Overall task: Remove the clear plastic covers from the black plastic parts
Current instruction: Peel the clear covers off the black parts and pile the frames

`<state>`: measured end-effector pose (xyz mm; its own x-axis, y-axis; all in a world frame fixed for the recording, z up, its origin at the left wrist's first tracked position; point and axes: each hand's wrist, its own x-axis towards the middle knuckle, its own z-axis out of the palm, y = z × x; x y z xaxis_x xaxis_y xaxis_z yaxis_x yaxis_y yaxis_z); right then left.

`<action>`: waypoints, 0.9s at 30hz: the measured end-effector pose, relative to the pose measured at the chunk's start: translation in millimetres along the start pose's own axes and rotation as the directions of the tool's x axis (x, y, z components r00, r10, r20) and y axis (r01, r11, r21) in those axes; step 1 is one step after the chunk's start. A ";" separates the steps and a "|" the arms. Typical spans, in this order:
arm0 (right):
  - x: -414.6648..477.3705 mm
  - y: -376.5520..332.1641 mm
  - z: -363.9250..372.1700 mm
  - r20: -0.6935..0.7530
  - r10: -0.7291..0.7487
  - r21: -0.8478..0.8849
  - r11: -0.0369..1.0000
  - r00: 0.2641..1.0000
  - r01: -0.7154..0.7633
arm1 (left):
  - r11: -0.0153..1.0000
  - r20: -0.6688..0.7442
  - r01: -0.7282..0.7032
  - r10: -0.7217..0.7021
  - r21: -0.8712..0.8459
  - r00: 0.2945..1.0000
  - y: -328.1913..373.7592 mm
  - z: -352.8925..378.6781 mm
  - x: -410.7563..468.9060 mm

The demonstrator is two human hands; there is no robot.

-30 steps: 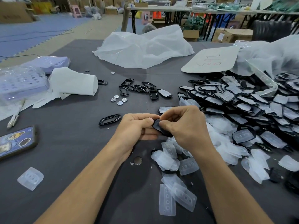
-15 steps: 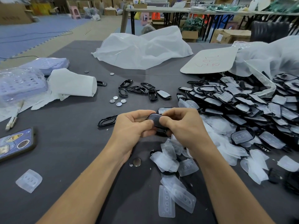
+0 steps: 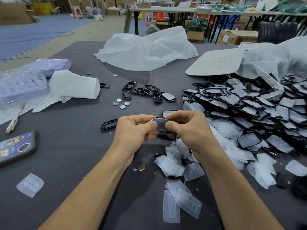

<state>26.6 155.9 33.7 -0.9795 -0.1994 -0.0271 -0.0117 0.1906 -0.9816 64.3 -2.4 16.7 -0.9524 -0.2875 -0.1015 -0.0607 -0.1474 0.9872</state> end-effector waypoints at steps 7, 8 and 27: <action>-0.3 -1.8 3.6 -0.045 -0.014 0.033 0.999 0.999 0.016 | 0.998 -0.053 -0.024 0.027 0.057 0.998 0.0 -0.8 1.0; -0.2 -1.4 3.6 -0.057 -0.013 0.033 0.999 0.998 0.015 | 0.997 -0.053 -0.033 0.037 0.075 0.998 -0.9 -0.1 1.1; -0.5 3.4 11.5 -0.100 -0.167 -0.129 0.980 0.981 0.153 | 0.911 -0.094 -0.278 0.319 0.304 0.943 -11.7 0.5 6.3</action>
<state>29.4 145.6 28.3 -0.9790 -0.1309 0.1561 -0.1875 0.2800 -0.9415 58.8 -2.0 4.6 -0.8893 -0.4074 0.2077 0.1186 0.2332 0.9652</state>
